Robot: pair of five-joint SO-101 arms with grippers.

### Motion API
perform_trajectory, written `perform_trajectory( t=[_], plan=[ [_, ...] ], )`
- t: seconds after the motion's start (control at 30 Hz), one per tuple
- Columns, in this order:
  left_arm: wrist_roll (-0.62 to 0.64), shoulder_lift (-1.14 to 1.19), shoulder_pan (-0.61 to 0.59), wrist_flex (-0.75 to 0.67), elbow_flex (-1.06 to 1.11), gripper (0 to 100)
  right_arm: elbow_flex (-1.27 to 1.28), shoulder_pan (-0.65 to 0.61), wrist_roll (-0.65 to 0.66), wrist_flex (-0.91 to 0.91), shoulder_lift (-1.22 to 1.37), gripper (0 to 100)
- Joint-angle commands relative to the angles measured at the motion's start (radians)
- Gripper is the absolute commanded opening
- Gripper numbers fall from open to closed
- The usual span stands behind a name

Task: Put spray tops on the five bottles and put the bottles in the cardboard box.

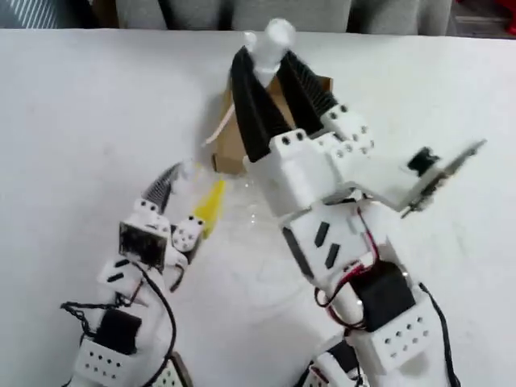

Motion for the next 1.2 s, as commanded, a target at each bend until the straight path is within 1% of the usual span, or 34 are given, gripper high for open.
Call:
perform_trajectory(
  t=[0.0, 0.1, 0.2, 0.3, 0.53, 1.1, 1.17],
  plan=[
    [0.012, -0.019, 0.045, 0.021, -0.009, 2, 0.055, -0.05, -0.006, -0.081, -0.03, 1.7],
    [0.012, -0.018, 0.039, 0.038, -0.008, 2, 0.115, -0.084, 0.003, -0.134, -0.073, 1.7],
    [0.012, -0.018, 0.042, 0.083, -0.008, 2, 0.153, -0.116, 0.106, -0.131, -0.107, 1.7],
    [0.012, -0.018, 0.042, 0.083, -0.008, 2, 0.21, -0.12, 0.173, -0.139, -0.131, 1.7],
    [0.012, -0.018, 0.039, 0.083, -0.008, 2, 0.296, -0.116, 0.183, -0.139, -0.162, 1.7],
    [0.012, -0.018, 0.038, 0.083, -0.008, 2, 0.405, -0.116, 0.176, -0.14, -0.151, 1.7],
    [0.012, -0.018, 0.038, 0.083, -0.008, 2, 0.434, -0.116, 0.176, -0.165, -0.151, 1.7]
  ],
)
